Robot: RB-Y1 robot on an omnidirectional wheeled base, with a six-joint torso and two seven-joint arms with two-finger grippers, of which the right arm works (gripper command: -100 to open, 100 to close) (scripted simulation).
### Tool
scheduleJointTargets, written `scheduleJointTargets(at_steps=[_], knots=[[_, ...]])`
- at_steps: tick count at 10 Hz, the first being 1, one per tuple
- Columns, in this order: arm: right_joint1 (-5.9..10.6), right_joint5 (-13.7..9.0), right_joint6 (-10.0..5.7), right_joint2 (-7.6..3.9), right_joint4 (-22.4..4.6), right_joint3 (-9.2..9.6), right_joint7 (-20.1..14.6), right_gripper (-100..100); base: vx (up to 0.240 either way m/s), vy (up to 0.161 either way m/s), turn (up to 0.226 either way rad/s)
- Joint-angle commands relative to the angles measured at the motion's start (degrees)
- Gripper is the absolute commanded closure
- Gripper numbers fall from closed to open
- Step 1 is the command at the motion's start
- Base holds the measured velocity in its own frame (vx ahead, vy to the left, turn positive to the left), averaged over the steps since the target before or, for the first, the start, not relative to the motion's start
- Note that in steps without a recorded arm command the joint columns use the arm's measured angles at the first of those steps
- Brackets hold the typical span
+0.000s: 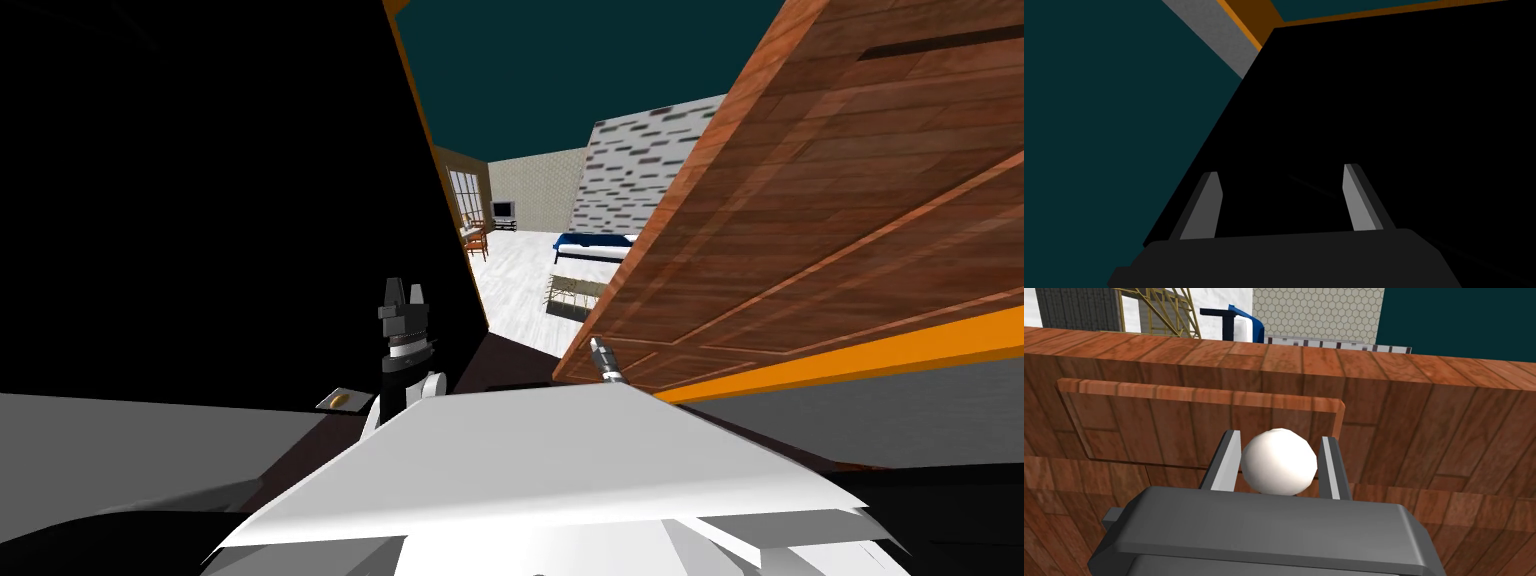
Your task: Pull the door open
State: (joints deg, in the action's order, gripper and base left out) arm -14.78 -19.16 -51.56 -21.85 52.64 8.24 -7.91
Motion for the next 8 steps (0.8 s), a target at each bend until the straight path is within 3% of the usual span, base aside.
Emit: scheduleJointTargets(at_steps=[1,5,6,8], knots=[[-1.21,0.2,-1.51,-0.95,-0.1,1.08,-0.9,100,-0.218,-0.035,0.115],[-3.51,0.6,-4.38,-3.07,0.4,3.27,-2.7,100,-0.205,-0.025,0.109],[-2.93,0.6,-3.95,-2.65,0.0,3.0,-2.4,100,-0.098,0.004,0.003],[-4.07,0.7,-6.0,-3.77,-0.6,4.29,-3.3,100,-0.178,-0.05,0.168]])
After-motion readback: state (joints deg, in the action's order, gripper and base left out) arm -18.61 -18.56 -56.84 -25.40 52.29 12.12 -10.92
